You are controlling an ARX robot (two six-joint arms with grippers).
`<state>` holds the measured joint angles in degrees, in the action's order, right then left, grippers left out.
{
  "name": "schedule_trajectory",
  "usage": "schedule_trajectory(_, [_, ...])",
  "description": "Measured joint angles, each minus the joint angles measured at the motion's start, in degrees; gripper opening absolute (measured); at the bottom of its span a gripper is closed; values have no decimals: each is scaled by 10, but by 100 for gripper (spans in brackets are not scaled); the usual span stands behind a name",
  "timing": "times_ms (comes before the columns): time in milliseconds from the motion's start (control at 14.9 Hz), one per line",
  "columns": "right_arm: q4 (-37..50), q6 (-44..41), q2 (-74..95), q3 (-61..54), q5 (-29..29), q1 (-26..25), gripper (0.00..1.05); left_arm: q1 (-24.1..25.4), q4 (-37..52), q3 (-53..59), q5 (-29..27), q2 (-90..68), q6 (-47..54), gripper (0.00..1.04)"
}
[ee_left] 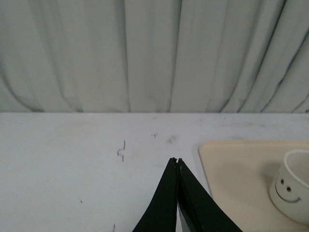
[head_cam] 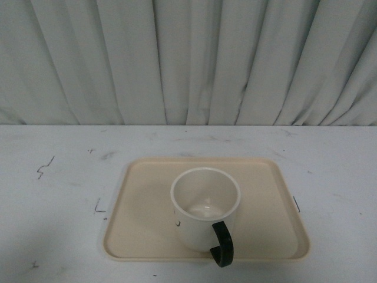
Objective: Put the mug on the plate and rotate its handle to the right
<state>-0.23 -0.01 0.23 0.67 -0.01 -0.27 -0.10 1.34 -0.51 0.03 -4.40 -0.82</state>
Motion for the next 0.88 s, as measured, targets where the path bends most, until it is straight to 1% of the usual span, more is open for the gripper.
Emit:
schedule_trajectory(67, [0, 0, 0, 0, 0, 0, 98, 0, -22, 0, 1, 26, 0, 2])
schedule_trajectory(269, [0, 0, 0, 0, 0, 0, 98, 0, -5, -2, 0, 39, 0, 2])
schedule_trajectory(606, [0, 0, 0, 0, 0, 0, 98, 0, -18, 0, -1, 39, 0, 2])
schedule_trajectory(673, [0, 0, 0, 0, 0, 0, 98, 0, -18, 0, 0, 39, 0, 12])
schedule_trajectory(808, [0, 0, 0, 0, 0, 0, 98, 0, -16, 0, 0, 39, 0, 37])
schedule_trajectory(875, [0, 0, 0, 0, 0, 0, 98, 0, -16, 0, 0, 39, 0, 48])
